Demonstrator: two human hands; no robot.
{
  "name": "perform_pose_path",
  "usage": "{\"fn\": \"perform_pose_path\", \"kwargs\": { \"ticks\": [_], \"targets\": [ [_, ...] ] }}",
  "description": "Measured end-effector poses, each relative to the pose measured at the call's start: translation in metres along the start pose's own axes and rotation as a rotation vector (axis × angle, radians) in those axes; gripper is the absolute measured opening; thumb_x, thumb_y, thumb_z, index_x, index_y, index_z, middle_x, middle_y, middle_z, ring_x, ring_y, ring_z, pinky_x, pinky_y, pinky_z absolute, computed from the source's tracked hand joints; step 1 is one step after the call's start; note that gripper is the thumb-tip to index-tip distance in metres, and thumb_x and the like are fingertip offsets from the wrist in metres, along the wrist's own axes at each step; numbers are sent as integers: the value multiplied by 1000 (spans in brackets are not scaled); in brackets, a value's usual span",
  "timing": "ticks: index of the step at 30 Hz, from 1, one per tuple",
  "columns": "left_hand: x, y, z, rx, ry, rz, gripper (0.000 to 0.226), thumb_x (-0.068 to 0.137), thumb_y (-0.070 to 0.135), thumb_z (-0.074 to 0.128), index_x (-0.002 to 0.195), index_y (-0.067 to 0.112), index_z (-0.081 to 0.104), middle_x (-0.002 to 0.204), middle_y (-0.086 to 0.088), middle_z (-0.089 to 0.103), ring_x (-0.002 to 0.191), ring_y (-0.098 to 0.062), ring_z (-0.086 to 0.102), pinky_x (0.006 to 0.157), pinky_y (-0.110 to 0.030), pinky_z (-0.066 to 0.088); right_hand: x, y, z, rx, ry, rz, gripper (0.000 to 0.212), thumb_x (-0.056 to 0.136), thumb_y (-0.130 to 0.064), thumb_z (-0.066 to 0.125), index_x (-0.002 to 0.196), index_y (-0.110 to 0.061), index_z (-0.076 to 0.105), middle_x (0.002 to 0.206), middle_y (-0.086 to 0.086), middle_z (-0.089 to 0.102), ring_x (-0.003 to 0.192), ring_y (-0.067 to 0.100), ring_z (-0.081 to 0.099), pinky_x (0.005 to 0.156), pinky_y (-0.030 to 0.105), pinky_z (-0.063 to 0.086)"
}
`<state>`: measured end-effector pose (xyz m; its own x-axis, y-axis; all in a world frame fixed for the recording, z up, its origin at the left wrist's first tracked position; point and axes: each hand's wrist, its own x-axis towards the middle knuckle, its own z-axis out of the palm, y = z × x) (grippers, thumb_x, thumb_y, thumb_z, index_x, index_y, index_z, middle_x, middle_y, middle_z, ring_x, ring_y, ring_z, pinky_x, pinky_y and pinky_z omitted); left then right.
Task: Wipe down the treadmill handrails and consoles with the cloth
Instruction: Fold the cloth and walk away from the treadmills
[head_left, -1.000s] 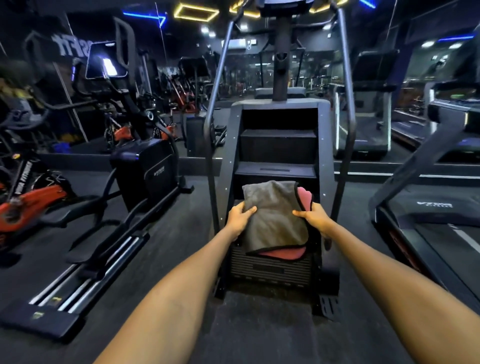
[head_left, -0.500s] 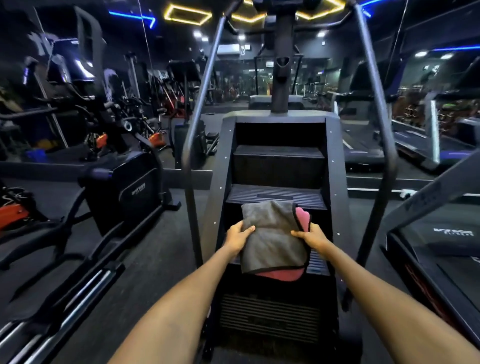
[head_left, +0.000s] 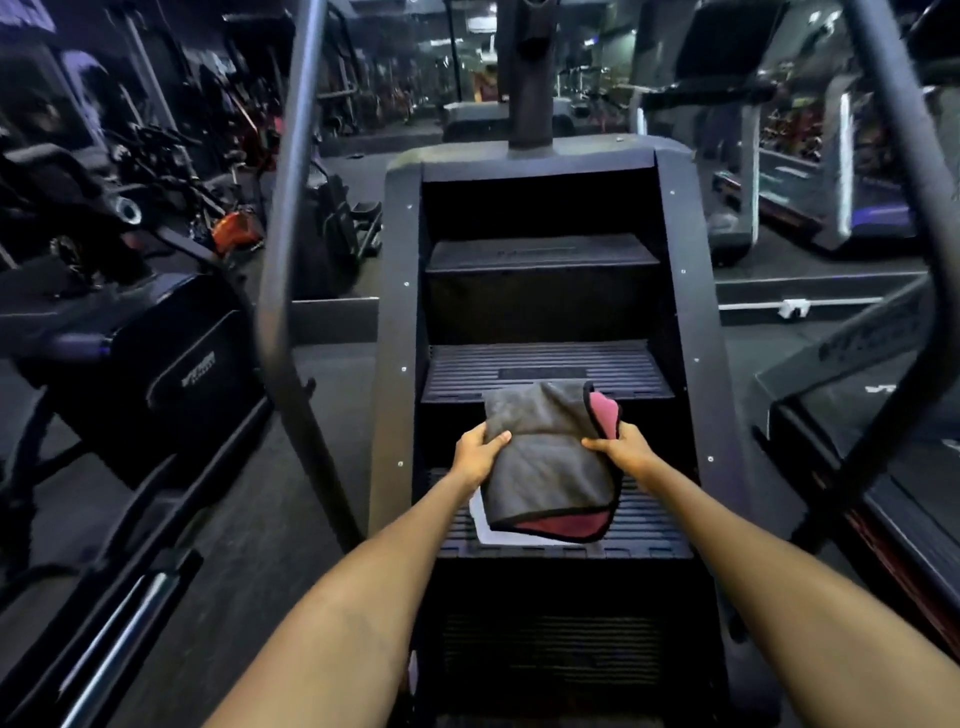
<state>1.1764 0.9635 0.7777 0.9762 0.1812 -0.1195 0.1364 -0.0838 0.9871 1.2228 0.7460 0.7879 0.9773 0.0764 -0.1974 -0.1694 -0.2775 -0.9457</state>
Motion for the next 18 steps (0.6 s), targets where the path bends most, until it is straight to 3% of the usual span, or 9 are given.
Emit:
{"fn": "perform_pose_path", "kwargs": {
  "ticks": [4, 8, 15, 18],
  "targets": [
    [42, -19, 2, 25, -22, -73, 27, 93, 9, 57, 119, 3, 59, 116, -15, 64, 103, -22, 61, 91, -33, 49, 41, 19, 11, -44, 2, 58, 35, 80, 0, 69, 114, 6, 60, 114, 20, 63, 101, 28, 61, 92, 38, 48],
    [79, -39, 5, 2, -7, -132, 30, 93, 8, 56, 123, 1, 57, 114, -14, 63, 105, -26, 61, 86, -29, 51, 82, 33, 19, -32, -14, 103, 35, 80, 4, 68, 114, 7, 60, 112, 20, 63, 94, 20, 56, 88, 34, 47],
    [129, -72, 15, 32, 75, -238, 28, 94, 11, 56, 120, 0, 58, 113, -11, 62, 100, -20, 59, 86, -30, 49, 150, 61, 35, -57, -53, 157, 38, 79, 6, 67, 116, 7, 58, 104, 7, 59, 95, 18, 54, 86, 31, 45],
    [144, -102, 16, 78, 76, -303, 27, 92, 14, 60, 116, 1, 59, 117, -11, 63, 106, -25, 61, 95, -40, 49, 161, 84, 41, -41, -81, 236, 40, 81, 6, 65, 119, 6, 56, 111, 11, 60, 97, 19, 54, 91, 34, 45]
  ]
}}
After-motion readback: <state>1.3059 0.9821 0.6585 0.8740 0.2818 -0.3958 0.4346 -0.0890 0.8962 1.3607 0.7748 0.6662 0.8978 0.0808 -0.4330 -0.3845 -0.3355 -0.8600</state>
